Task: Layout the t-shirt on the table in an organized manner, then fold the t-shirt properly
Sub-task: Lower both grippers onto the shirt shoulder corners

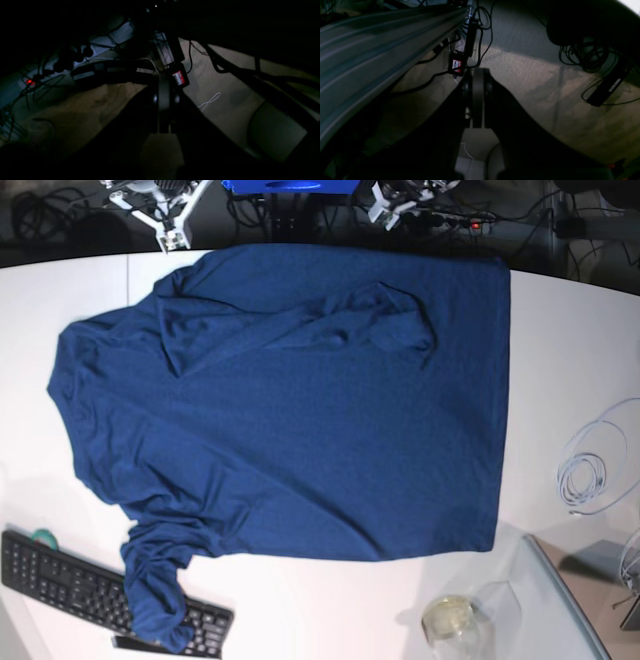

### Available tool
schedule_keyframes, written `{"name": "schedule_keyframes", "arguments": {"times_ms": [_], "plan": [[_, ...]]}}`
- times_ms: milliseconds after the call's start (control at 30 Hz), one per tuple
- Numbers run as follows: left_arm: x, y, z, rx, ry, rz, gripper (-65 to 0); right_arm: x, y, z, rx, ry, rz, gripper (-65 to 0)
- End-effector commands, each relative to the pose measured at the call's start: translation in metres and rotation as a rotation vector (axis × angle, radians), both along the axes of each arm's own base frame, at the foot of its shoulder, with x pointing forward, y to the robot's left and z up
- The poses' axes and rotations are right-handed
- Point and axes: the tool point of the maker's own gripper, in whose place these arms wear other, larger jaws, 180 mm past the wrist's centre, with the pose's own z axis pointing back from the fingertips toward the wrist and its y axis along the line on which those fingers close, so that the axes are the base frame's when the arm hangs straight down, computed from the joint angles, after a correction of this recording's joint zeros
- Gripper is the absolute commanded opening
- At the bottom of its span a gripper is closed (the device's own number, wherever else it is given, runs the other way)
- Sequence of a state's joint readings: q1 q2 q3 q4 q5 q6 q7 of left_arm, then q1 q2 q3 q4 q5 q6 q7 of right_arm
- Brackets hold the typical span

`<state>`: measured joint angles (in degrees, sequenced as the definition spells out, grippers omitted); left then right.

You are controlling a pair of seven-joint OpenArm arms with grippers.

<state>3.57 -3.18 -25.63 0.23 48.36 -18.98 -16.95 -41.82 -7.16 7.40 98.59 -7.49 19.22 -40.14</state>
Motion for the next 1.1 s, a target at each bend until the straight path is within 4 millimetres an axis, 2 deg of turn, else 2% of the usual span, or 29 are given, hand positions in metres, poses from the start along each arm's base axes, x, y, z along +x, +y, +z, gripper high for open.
{"name": "schedule_keyframes", "arguments": {"times_ms": [0, 100, 200, 267, 333, 433, 500, 633, 767, 900, 967, 1067], "plan": [[-0.014, 0.000, 0.001, -0.004, 0.026, -0.008, -65.0, 0.011, 0.000, 0.009, 0.004, -0.045, -0.013, -65.0], [-0.007, -0.005, 0.001, -0.014, 0.012, -0.001, -65.0, 0.041, 0.011, 0.032, 0.082, -0.171, -0.068, -65.0], [-0.007, -0.003, 0.001, -0.011, 0.009, 0.012, -65.0, 0.063, 0.010, 0.053, 0.109, -0.252, -0.120, -65.0], [-0.007, -0.006, 0.001, -0.016, 0.009, 0.012, -65.0, 0.065, 0.009, 0.055, 0.100, -0.250, -0.127, -65.0], [-0.016, -0.012, 0.002, -0.023, 0.030, -0.010, -65.0, 0.062, 0.010, 0.054, 0.104, -0.232, -0.126, -65.0], [-0.019, -0.007, 0.002, -0.018, 0.035, -0.013, -65.0, 0.057, 0.010, 0.052, 0.100, -0.202, -0.123, -65.0], [-0.017, 0.015, 0.001, 0.013, 0.028, -0.003, -65.0, 0.054, 0.010, 0.051, 0.098, -0.181, -0.122, -65.0], [-0.039, 0.039, 0.005, 0.042, 0.043, 0.005, -65.0, 0.070, 0.008, 0.053, 0.093, -0.200, -0.120, -65.0], [-0.049, 0.064, 0.017, 0.046, -0.074, 0.092, -65.0, 0.088, 0.009, 0.062, 0.101, -0.241, -0.123, -65.0], [-0.042, 0.082, 0.026, 0.079, -0.172, 0.300, -65.0, 0.101, 0.024, 0.075, 0.224, -0.285, -0.175, -64.4], [-0.031, 0.106, 0.032, 0.118, -0.235, 0.382, -65.0, 0.108, 0.029, 0.078, 0.252, -0.299, -0.181, -64.1], [-0.026, 0.124, 0.040, 0.153, -0.307, 0.487, -65.0, 0.114, 0.031, 0.080, 0.262, -0.313, -0.176, -64.1]]}}
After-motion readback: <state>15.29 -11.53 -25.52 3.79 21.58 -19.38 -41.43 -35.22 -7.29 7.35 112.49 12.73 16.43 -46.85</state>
